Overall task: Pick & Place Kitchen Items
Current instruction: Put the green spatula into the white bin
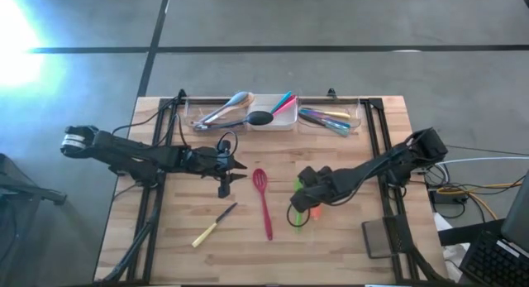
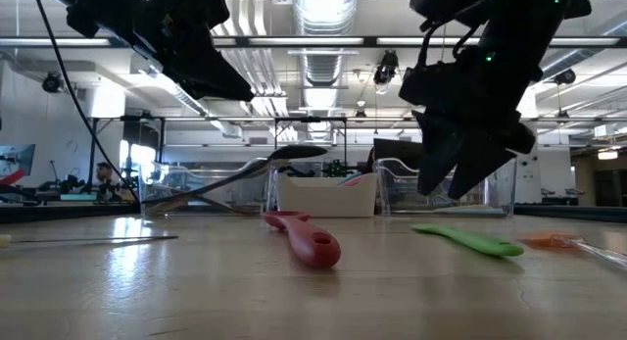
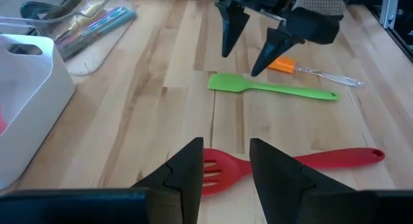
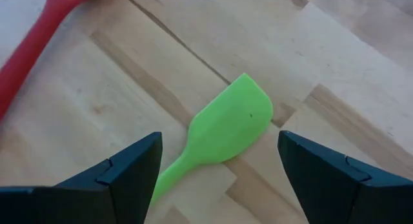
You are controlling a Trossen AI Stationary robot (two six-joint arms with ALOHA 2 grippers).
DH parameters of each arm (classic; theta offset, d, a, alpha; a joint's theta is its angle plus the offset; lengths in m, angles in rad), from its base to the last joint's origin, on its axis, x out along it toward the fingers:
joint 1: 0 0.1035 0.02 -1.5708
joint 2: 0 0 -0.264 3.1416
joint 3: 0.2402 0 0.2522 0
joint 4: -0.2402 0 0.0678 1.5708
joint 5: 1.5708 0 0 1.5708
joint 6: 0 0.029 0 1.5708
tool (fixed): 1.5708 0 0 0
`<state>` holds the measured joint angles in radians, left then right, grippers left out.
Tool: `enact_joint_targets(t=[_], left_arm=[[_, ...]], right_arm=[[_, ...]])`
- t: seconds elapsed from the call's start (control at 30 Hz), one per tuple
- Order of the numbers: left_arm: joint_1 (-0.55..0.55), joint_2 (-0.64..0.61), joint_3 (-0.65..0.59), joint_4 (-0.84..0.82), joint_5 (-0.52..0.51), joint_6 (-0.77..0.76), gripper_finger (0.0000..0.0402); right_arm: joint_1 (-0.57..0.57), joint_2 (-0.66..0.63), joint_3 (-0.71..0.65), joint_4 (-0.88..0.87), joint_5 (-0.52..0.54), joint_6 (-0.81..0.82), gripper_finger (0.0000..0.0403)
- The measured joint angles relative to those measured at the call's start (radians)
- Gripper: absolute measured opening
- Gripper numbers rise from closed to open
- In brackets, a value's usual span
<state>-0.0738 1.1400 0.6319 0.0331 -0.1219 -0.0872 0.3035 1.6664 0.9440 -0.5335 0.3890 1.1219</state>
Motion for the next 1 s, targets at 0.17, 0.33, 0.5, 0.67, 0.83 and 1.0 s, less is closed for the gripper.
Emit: enact_joint_targets(t=[0.17, 0.33, 0.5, 0.67, 0.83, 1.0], left_arm=[[0.000, 0.000, 0.000, 0.000, 0.000, 0.000, 0.0129], [0.000, 0.000, 0.000, 0.000, 0.000, -0.002, 0.0129], [0.000, 0.000, 0.000, 0.000, 0.000, -0.002, 0.0129], [0.000, 0.000, 0.000, 0.001, 0.000, -0.002, 0.0129], [0.000, 0.000, 0.000, 0.001, 0.000, -0.002, 0.0128], [0.000, 0.000, 0.000, 0.002, 0.000, -0.003, 0.0128]], right_arm=[[-0.017, 0.030, 0.012, 0.005, 0.000, -0.052, 0.0321], [-0.029, 0.076, 0.028, 0.005, 0.002, -0.082, 0.0336], [-0.031, 0.131, 0.034, 0.006, 0.001, -0.081, 0.0348], [-0.031, 0.183, 0.037, 0.019, 0.010, -0.058, 0.0345], [-0.031, 0.195, 0.038, 0.017, 0.013, -0.037, 0.0320], [-0.030, 0.192, 0.037, 0.025, 0.024, -0.048, 0.0266]])
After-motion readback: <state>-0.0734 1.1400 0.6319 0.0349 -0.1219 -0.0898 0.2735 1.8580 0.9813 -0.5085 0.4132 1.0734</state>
